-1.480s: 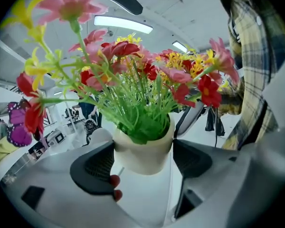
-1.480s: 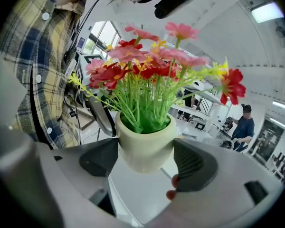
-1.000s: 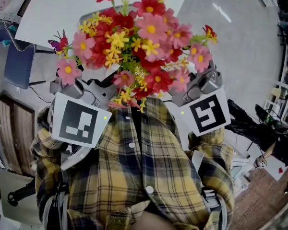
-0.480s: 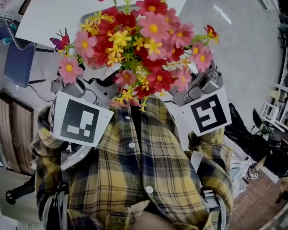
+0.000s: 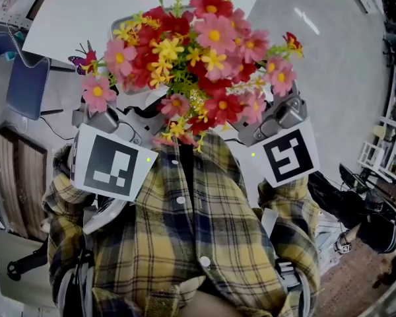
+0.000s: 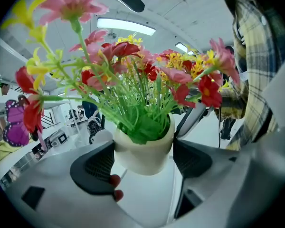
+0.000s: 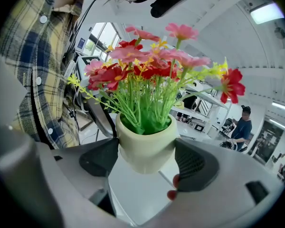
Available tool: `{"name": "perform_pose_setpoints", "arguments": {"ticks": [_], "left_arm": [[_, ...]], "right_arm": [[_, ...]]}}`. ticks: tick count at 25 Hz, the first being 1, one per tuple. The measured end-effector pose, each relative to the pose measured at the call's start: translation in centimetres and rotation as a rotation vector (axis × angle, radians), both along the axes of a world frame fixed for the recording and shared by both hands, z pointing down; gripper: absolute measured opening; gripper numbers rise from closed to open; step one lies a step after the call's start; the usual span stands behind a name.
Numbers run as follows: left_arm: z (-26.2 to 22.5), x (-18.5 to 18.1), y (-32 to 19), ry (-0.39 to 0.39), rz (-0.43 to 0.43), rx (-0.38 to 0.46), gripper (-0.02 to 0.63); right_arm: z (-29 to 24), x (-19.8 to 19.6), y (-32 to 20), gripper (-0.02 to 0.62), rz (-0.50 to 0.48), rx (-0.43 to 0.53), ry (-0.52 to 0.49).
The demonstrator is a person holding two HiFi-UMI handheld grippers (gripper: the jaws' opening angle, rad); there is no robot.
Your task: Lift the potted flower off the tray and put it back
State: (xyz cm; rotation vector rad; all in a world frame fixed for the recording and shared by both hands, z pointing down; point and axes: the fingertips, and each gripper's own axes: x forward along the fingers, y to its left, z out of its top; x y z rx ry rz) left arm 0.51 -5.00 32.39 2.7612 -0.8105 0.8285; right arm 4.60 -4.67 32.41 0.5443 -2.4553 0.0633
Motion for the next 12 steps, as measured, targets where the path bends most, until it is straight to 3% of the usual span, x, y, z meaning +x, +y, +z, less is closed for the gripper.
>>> {"name": "perform_pose_setpoints", "arguments": {"ticks": [12], "left_arm": [[0.00,-0.10,0.03,-0.006,-0.002,0.001,0.373]], "right_arm": [[0.03,-0.12,0.00,0.350,0.004,-0.004,-0.009]]}}
